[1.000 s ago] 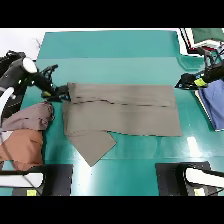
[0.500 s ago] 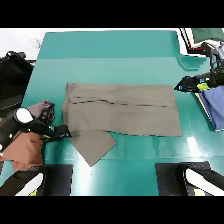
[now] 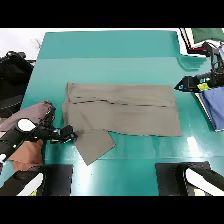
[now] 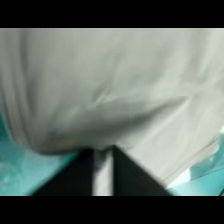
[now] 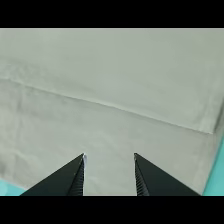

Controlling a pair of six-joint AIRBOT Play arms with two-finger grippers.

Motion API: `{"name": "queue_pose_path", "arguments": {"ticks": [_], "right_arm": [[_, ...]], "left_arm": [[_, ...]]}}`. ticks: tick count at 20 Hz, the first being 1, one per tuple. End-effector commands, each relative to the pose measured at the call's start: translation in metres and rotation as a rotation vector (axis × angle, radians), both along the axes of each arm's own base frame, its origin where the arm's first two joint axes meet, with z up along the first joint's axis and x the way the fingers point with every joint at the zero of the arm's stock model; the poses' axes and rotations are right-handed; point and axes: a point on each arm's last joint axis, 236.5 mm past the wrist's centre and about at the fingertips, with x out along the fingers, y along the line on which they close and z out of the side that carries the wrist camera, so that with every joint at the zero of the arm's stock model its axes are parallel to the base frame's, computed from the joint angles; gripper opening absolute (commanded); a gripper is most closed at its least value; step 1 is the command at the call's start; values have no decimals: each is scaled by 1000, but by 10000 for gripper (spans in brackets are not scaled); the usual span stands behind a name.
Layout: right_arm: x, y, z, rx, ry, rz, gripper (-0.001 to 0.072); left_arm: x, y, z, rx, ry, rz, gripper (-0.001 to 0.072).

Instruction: Fold the shirts.

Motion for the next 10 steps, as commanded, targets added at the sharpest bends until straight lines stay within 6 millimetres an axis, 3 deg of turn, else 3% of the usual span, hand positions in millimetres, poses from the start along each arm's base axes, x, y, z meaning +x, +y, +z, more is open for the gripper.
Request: {"name": "queue_pose_path", "arguments": {"ticks": [1, 3, 5, 6, 7, 10], "right_arm": [[-16, -22, -15, 0, 83, -48, 354], [-46, -53, -50, 0, 226, -130, 354], [-88, -78, -91, 22, 394, -220, 376], [-110, -87, -111, 51, 468, -271, 466], [-127, -92, -129, 89, 522, -326, 496], [-164, -84, -176, 219, 614, -463, 476]], "left_arm": [[6, -9, 13, -42, -53, -41, 28], [11, -10, 24, -35, -79, -81, 27], [16, -7, 33, -13, -101, -112, 27], [18, -5, 35, -1, -110, -122, 27], [20, -3, 37, 9, -118, -128, 27], [22, -1, 37, 22, -126, -129, 27]]}}
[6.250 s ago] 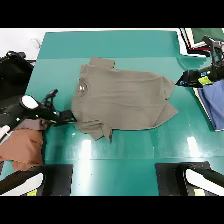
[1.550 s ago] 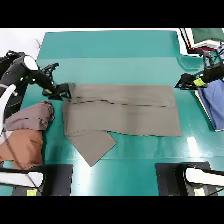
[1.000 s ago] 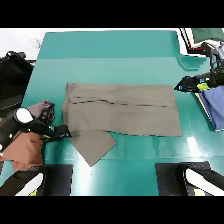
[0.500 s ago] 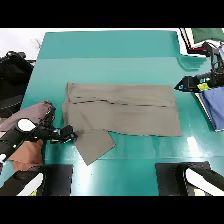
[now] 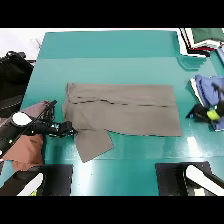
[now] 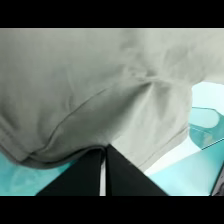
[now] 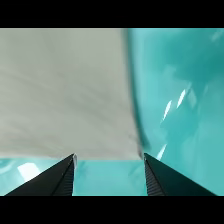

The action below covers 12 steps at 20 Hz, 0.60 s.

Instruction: Fold the shirts.

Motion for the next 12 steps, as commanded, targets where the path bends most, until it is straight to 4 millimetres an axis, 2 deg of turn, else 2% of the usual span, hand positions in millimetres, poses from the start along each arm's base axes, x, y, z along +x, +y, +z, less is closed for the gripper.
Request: {"name": "queue_pose_path", "arguments": {"ticks": [1, 3, 6, 7, 8, 9, 11, 12], "right_arm": [[-44, 10, -49, 110, 106, -163, 449], [-43, 17, -63, 121, 87, -196, 427], [-17, 32, -68, 141, 1, -219, 424], [-9, 36, -67, 137, -23, -208, 389], [-2, 39, -65, 126, -44, -184, 279], [4, 42, -63, 113, -62, -155, 208], [15, 51, -50, 104, -90, -68, 16], [14, 52, -44, 89, -80, -13, 16]], "left_arm": [[1, 4, 2, 25, -14, -20, 27], [2, 5, 1, 33, -18, -20, 27], [5, 6, 1, 35, -25, -14, 27], [4, 6, 1, 35, -25, -14, 27], [4, 7, 1, 38, -24, -16, 27], [2, 7, 0, 44, -20, -23, 27], [3, 13, 6, 81, -34, -58, 26], [5, 15, 16, 96, -60, -76, 25]]}}
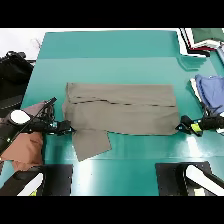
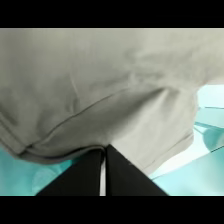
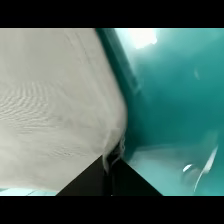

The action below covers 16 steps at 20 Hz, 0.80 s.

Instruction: Fold the shirts.

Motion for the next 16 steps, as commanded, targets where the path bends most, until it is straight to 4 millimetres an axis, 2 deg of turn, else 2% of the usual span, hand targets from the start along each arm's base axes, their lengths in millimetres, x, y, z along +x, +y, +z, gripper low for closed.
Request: {"name": "queue_pose_path", "arguments": {"ticks": [1, 2, 4, 7, 8, 10, 12, 14, 16], "right_arm": [[3, 8, 16, -47, -4, 151, 16], [-5, 1, 22, -106, 21, 208, 16], [-18, -17, 38, -216, 38, 275, 16], [-38, -33, 66, -322, 32, 300, 16], [-42, -40, 73, -357, 19, 287, 16], [-38, -44, 80, -375, -26, 251, 15], [-28, -46, 81, -384, -57, 243, 15], [-13, -42, 80, -386, -68, 283, 15], [13, -36, 83, -385, -80, 311, 15]], "left_arm": [[-2, 8, 23, 54, -55, -60, 25], [-5, 14, 33, 83, -86, -70, 25], [-26, 23, 47, 127, -92, -75, 25], [-72, 20, 59, 117, -22, -147, 26], [-75, 21, 61, 120, -23, -154, 25], [-57, 24, 61, 138, -81, -115, 25], [-25, 26, 63, 142, -145, -72, 25], [12, 29, 65, 156, -192, -54, 26], [54, 32, 67, 175, -222, -37, 26]]}}
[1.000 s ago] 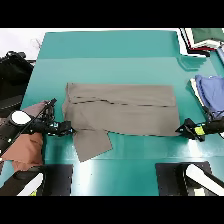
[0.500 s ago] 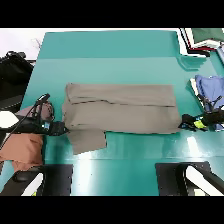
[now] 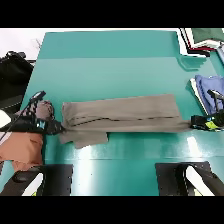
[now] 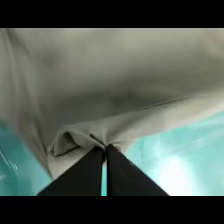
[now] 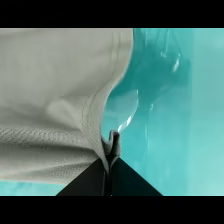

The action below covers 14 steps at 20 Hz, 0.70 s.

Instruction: Fold the shirts.

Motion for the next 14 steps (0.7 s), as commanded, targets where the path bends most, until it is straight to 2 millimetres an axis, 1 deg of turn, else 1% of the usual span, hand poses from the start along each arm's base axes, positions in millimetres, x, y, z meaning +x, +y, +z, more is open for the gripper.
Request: {"name": "queue_pose_path", "arguments": {"ticks": [1, 2, 3, 5, 7, 9, 10, 11, 12, 13, 14], "right_arm": [[42, 4, 8, -20, -38, 32, 15], [60, 6, 11, -22, -55, 42, 15], [80, 13, 15, -2, -74, 59, 15], [114, 29, 19, 62, -95, 74, 16], [141, 41, 16, 131, -98, 71, 16], [164, 50, 12, 198, -99, 60, 22], [172, 48, 11, 206, -100, 55, 133], [180, 41, 9, 206, -101, 43, 315], [184, 34, 9, 205, -100, 38, 348], [184, 26, 7, 205, -92, 45, 348], [180, 17, 4, 207, -79, 52, 348]], "left_arm": [[67, 8, 2, 35, -79, 26, 27], [83, 8, 0, 40, -77, 20, 27], [97, 8, -5, 42, -61, 22, 27], [117, 8, -18, 44, -28, 27, 28], [133, 9, -29, 47, -16, 39, 29], [144, 10, -35, 49, -27, 59, 31], [149, 11, -33, 50, -44, 66, 91], [153, 12, -31, 48, -58, 76, 364], [156, 12, -27, 44, -67, 88, 493], [158, 11, -23, 41, -74, 88, 490], [158, 9, -20, 32, -72, 84, 489]]}}
